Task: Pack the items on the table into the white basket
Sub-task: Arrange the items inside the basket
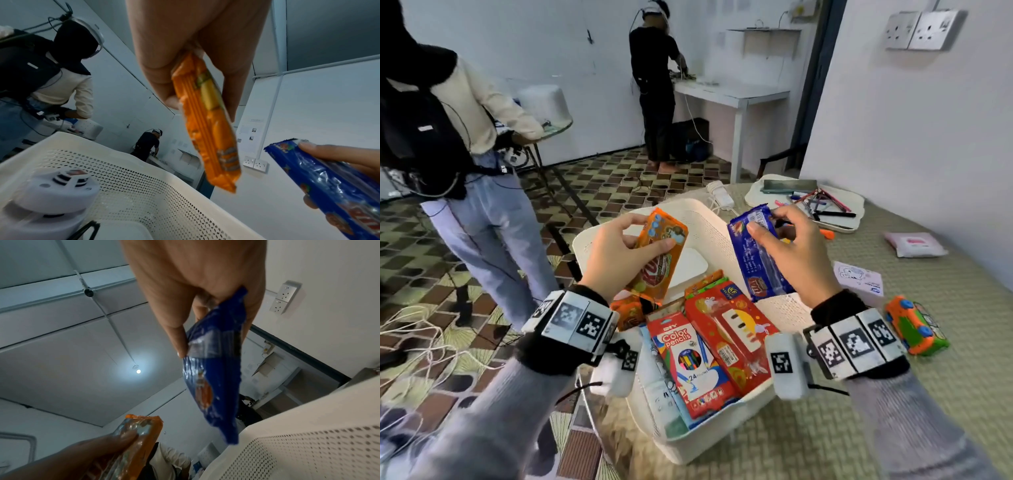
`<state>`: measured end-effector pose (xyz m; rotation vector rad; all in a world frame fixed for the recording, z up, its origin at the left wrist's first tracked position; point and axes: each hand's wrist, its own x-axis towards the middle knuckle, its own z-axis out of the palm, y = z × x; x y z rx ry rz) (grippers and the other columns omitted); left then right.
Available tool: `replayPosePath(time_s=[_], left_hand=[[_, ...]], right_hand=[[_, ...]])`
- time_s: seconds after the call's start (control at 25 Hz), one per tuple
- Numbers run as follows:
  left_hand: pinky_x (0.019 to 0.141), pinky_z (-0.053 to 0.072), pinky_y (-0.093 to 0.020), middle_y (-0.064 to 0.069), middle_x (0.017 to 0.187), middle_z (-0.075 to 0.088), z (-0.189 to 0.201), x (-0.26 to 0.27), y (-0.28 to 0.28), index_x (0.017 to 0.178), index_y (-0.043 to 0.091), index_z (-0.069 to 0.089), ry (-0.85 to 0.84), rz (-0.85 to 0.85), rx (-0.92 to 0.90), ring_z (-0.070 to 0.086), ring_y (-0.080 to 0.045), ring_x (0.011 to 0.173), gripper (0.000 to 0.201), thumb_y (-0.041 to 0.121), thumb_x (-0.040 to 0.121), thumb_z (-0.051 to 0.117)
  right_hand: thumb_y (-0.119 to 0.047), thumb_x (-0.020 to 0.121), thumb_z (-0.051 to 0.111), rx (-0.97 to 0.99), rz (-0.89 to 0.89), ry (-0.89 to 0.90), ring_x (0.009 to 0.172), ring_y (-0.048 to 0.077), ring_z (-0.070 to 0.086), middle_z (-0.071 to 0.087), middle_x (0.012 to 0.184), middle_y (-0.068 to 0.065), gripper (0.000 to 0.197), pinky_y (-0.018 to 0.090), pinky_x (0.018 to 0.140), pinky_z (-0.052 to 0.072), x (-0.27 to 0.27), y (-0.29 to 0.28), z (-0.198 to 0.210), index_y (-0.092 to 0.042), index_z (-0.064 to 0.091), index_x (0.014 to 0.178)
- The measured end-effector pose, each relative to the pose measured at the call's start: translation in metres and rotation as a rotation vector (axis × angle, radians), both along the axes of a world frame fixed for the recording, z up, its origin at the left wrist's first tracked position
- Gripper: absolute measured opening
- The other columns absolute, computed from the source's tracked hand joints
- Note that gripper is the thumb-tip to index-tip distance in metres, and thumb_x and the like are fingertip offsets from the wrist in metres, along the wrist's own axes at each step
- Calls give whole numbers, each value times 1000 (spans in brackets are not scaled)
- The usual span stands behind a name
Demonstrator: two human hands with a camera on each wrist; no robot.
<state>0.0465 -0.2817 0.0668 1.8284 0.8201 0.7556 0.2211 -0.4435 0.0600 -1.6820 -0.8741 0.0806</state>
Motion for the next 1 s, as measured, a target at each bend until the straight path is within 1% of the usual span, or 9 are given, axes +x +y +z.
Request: replayPosePath(time_s=[0.12, 0.28, 0.48, 0.56, 0.68, 0.76, 0.84, 0.92, 1.0], left_hand=[[41, 45, -11, 6, 72, 68, 3, 23, 27, 108, 22, 56, 66, -57, 6, 64, 5, 53, 41, 30, 75, 78], [61, 58, -29, -4, 81, 73, -9, 59, 75, 112, 17, 56, 150, -183, 11, 71, -12, 70, 51, 32, 70, 81], [77, 58, -42, -13, 94, 72, -31, 95, 137, 115, 13, 53, 267, -390, -41, 71, -24, 82, 48, 25, 76, 78], [79, 58, -41, -17, 95, 71, -41, 104, 151, 113, 12, 53, 302, -476, -63, 70, -26, 84, 42, 19, 78, 76], [69, 56, -30, -20, 96, 70, -55, 122, 164, 113, 10, 53, 320, -599, -58, 68, -27, 83, 39, 11, 79, 73], [67, 53, -28, -20, 97, 68, -68, 134, 165, 114, 8, 53, 357, -675, -24, 67, -27, 84, 41, 11, 79, 74], [68, 50, -30, -19, 98, 66, -84, 143, 164, 113, 7, 53, 392, -740, -24, 65, -26, 82, 41, 10, 79, 75], [72, 53, -33, -20, 97, 66, -99, 151, 163, 108, 9, 52, 431, -772, -19, 65, -27, 83, 38, 10, 78, 75], [77, 56, -39, -21, 96, 67, -114, 156, 164, 106, 7, 53, 442, -771, -19, 67, -31, 86, 38, 9, 76, 76]], right_hand=[[-28, 87, 67, -92, -3, -11, 83, 15, 63, 59, 87, -11, 31, 43, 74, 57, 12, 25, 6, -8, 55, 107], [-24, 89, 65, -158, -44, 40, 78, 14, 66, 62, 87, -7, 26, 36, 67, 55, 27, 65, -2, -11, 55, 109], [-22, 87, 62, -186, -219, 174, 85, 23, 65, 66, 96, 5, 24, 38, 75, 52, 23, 113, -29, -16, 59, 109], [-16, 86, 62, -192, -312, 252, 87, 26, 65, 66, 96, 7, 23, 39, 77, 52, 9, 122, -41, -14, 59, 109], [-11, 88, 61, -228, -458, 356, 85, 30, 65, 66, 92, 8, 26, 42, 79, 54, -12, 124, -57, -14, 56, 113], [-9, 88, 60, -277, -544, 351, 84, 27, 63, 62, 93, 7, 30, 36, 76, 52, -25, 116, -68, -13, 55, 118], [-8, 88, 62, -287, -638, 353, 77, 23, 59, 60, 85, 4, 30, 28, 68, 48, -35, 106, -80, -10, 56, 117], [-9, 88, 63, -279, -688, 376, 69, 17, 55, 56, 76, -1, 29, 24, 58, 42, -40, 101, -88, -9, 56, 116], [-10, 90, 61, -304, -699, 387, 69, 10, 54, 55, 79, -4, 30, 18, 55, 40, -39, 101, -95, -12, 55, 119]])
